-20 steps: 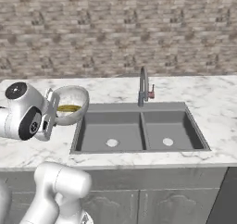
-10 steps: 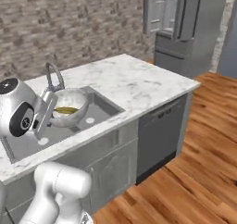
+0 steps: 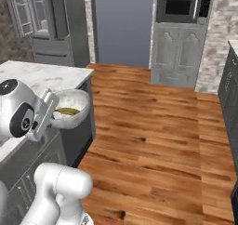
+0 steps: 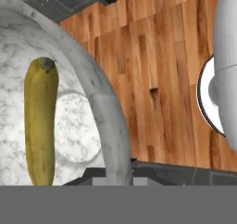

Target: Move the glass cup from next to the sink to the open cabinet. Then, move the bowl with the banana to the fridge to clear the area for faucet cleaning.

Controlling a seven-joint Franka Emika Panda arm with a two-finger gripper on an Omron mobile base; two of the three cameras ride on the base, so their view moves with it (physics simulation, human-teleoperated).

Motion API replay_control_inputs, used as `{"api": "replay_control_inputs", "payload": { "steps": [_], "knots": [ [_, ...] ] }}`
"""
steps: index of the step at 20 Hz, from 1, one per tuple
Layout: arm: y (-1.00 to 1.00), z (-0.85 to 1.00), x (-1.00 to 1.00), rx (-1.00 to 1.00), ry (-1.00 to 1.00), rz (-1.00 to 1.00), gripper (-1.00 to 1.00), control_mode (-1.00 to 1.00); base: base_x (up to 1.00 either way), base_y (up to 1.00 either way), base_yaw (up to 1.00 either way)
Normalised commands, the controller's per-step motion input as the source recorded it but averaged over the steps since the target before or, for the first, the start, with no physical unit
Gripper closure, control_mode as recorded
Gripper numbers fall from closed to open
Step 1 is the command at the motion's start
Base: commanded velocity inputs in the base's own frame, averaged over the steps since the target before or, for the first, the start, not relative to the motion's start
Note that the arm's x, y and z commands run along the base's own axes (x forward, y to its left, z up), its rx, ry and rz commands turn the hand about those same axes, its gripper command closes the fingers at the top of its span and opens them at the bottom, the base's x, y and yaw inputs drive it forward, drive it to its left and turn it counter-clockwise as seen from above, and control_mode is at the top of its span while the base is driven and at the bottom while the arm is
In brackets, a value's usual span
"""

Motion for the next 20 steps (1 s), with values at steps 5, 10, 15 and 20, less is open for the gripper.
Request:
{"api": "replay_control_inputs", "payload": {
  "steps": [5,10,15,20],
  "knots": [
    [0.00,0.00,0.00,0.00,0.00,0.00,1.00,1.00,0.68,-0.35,-0.60],
    [0.00,0.00,0.00,0.00,0.00,0.00,1.00,1.00,1.00,0.00,-0.22],
    [0.00,0.00,0.00,0.00,0.00,0.00,1.00,1.00,1.00,0.15,-0.12],
    [0.00,0.00,0.00,0.00,0.00,0.00,1.00,1.00,1.00,0.23,0.00]
  ]
}}
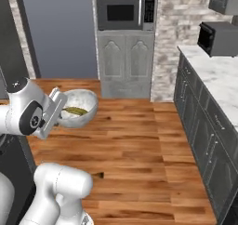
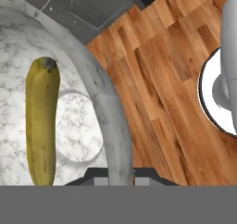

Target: Move the glass cup from next to the sink to the open cabinet. Then, move the bowl with the banana to the fridge to clear the area for faucet cleaning.

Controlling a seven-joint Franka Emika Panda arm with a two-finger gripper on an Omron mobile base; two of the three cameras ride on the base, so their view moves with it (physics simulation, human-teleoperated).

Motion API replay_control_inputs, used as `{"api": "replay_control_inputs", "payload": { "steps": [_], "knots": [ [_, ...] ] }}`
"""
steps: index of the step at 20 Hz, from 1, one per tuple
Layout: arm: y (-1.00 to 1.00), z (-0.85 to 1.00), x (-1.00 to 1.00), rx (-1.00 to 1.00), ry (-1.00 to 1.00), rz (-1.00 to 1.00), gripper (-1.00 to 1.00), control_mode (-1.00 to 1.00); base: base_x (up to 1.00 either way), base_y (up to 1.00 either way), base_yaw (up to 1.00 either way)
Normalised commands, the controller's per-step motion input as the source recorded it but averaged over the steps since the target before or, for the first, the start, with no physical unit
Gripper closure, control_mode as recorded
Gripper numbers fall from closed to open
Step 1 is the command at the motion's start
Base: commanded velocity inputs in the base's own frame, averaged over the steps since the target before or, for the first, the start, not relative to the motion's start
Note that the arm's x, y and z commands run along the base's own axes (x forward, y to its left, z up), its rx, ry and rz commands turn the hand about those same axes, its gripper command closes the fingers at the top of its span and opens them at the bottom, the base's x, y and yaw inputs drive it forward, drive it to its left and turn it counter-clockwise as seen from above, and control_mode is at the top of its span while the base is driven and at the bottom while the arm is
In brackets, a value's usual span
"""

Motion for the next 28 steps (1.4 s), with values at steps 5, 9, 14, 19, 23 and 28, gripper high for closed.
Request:
{"api": "replay_control_inputs", "payload": {
  "steps": [5,9,14,19,23,28],
  "knots": [
    [0.00,0.00,0.00,0.00,0.00,0.00,1.00,1.00,1.00,0.32,0.04],
    [0.00,0.00,0.00,0.00,0.00,0.00,1.00,1.00,1.00,0.23,0.14],
    [0.00,0.00,0.00,0.00,0.00,0.00,1.00,1.00,1.00,0.15,0.17],
    [0.00,0.00,0.00,0.00,0.00,0.00,1.00,1.00,1.00,0.19,0.19],
    [0.00,0.00,0.00,0.00,0.00,0.00,1.00,1.00,1.00,0.18,0.24],
    [0.00,0.00,0.00,0.00,0.00,0.00,1.00,1.00,0.47,0.16,0.61]
  ]
}}
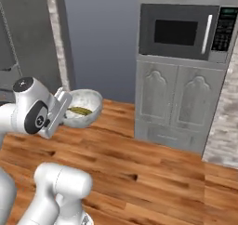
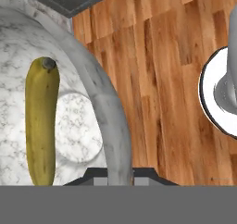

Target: Move the glass cup from next to the sink to the open cabinet. Then, move the bowl with the banana to the fridge to clear the area for faucet cleaning.

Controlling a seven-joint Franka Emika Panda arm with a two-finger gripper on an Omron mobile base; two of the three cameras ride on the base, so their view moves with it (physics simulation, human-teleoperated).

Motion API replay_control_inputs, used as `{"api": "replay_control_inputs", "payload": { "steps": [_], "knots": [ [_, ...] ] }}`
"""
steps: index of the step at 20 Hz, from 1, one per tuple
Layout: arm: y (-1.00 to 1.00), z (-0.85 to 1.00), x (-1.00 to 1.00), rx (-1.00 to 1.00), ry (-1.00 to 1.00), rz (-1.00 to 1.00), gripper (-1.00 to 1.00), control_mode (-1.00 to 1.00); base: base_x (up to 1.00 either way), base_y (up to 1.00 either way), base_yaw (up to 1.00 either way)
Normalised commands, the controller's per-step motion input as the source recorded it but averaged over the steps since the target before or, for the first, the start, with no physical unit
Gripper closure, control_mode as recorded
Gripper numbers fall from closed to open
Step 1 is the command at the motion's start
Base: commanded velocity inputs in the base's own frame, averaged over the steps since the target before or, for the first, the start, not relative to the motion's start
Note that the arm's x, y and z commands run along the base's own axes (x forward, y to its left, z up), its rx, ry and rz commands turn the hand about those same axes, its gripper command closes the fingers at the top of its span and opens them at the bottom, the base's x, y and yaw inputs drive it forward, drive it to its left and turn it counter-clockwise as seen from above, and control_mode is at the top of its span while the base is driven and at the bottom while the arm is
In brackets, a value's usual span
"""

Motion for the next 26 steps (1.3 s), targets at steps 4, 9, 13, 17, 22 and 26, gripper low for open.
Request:
{"api": "replay_control_inputs", "payload": {
  "steps": [4,9,13,17,22,26],
  "knots": [
    [0.00,0.00,0.00,0.00,0.00,0.00,1.00,1.00,0.12,0.15,0.74],
    [0.00,0.00,0.00,0.00,0.00,0.00,1.00,1.00,0.07,0.14,0.75],
    [0.00,0.00,0.00,0.00,0.00,0.00,1.00,1.00,0.04,0.13,0.76],
    [0.00,0.00,0.00,0.00,0.00,0.00,1.00,1.00,0.51,-0.03,0.74],
    [0.00,0.00,0.00,0.00,0.00,0.00,1.00,1.00,0.69,-0.08,0.73],
    [0.00,0.00,0.00,0.00,0.00,0.00,1.00,1.00,0.80,-0.14,0.70]
  ]
}}
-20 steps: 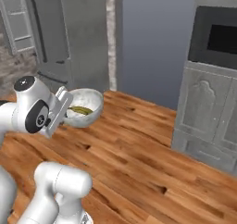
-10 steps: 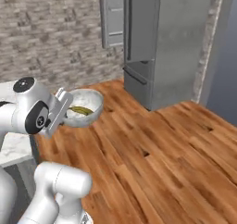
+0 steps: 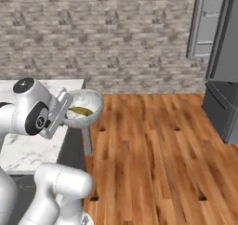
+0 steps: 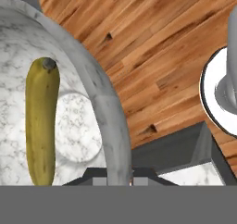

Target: Move the glass cup from next to the sink to the open cabinet. Then, move the bowl with the banana to the fridge to clear the area for faucet cleaning.

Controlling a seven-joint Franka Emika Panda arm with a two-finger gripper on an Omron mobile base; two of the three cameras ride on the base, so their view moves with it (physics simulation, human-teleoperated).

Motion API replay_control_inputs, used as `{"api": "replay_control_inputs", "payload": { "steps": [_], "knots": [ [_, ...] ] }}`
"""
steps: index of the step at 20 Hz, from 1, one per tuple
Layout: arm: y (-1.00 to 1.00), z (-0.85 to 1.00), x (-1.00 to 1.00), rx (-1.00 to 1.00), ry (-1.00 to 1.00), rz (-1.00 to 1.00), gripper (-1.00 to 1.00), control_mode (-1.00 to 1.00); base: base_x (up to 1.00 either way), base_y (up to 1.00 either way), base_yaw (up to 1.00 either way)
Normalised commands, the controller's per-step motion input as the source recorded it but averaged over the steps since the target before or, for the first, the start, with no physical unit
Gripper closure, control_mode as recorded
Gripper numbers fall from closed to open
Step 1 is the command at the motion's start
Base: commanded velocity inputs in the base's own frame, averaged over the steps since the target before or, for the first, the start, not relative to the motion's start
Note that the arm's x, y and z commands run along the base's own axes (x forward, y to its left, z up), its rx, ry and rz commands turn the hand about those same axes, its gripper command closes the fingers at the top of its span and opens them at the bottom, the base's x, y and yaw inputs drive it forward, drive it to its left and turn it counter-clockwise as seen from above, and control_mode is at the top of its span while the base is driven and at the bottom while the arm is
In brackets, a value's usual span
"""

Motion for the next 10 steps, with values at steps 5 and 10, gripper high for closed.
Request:
{"api": "replay_control_inputs", "payload": {
  "steps": [5,10],
  "knots": [
    [0.00,0.00,0.00,0.00,0.00,0.00,1.00,1.00,0.61,-0.71,0.47],
    [0.00,0.00,0.00,0.00,0.00,0.00,1.00,1.00,0.14,-1.00,0.34]
  ]
}}
